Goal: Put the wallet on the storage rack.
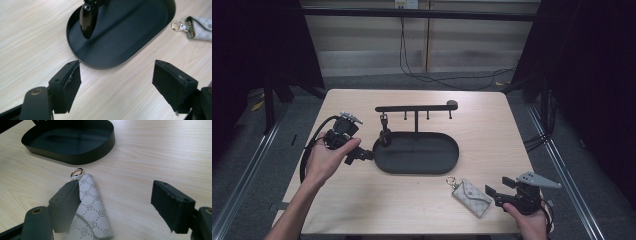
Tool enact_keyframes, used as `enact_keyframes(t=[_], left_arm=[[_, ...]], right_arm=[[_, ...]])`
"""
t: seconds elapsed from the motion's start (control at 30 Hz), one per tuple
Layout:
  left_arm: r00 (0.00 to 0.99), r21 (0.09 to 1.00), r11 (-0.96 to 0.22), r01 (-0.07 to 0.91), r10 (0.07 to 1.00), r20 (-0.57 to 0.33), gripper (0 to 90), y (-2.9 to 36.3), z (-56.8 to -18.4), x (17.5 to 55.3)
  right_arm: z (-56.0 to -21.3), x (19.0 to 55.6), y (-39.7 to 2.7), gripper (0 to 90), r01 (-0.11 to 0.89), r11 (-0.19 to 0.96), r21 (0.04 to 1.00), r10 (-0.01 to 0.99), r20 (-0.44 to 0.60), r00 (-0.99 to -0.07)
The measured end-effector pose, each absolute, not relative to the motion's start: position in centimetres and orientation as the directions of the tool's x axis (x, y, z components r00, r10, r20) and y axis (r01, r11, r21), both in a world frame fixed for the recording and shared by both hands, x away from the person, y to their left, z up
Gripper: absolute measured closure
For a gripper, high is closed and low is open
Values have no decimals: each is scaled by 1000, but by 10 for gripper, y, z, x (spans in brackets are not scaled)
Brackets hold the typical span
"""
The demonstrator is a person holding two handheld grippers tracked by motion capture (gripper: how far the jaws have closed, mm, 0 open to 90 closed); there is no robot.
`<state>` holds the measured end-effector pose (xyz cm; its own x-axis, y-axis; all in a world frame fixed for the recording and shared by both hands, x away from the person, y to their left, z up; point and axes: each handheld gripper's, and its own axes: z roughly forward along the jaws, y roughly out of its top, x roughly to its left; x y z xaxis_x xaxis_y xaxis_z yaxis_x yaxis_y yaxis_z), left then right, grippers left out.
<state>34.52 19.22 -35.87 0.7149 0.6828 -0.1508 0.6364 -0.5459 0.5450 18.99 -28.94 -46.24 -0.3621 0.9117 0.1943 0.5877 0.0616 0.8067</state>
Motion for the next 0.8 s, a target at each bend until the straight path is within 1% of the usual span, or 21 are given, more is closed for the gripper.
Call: enact_keyframes(t=[0.07,0.13,0.17,0.37,0.57,0.63,0.8], left_arm=[[701,603,-499,622,699,-144,267,197,-360,337],[687,624,-464,629,707,-168,265,199,-364,329],[693,623,-475,621,704,-154,264,200,-367,326],[700,651,-452,609,692,-174,264,211,-386,306],[693,655,-437,616,697,-186,263,226,-398,290],[698,660,-440,609,693,-181,253,228,-400,283],[692,683,-405,608,691,-207,229,232,-411,268]], right_arm=[[-462,190,-290,231,586,62,808,912,193,-363],[-462,189,-290,230,585,58,809,912,195,-361],[-462,190,-290,230,586,57,808,913,196,-359],[-463,190,-291,230,593,41,804,917,205,-341],[-464,192,-290,222,599,43,800,916,208,-343],[-464,193,-290,219,603,46,796,915,209,-345],[-464,196,-286,213,612,61,788,913,203,-353]])
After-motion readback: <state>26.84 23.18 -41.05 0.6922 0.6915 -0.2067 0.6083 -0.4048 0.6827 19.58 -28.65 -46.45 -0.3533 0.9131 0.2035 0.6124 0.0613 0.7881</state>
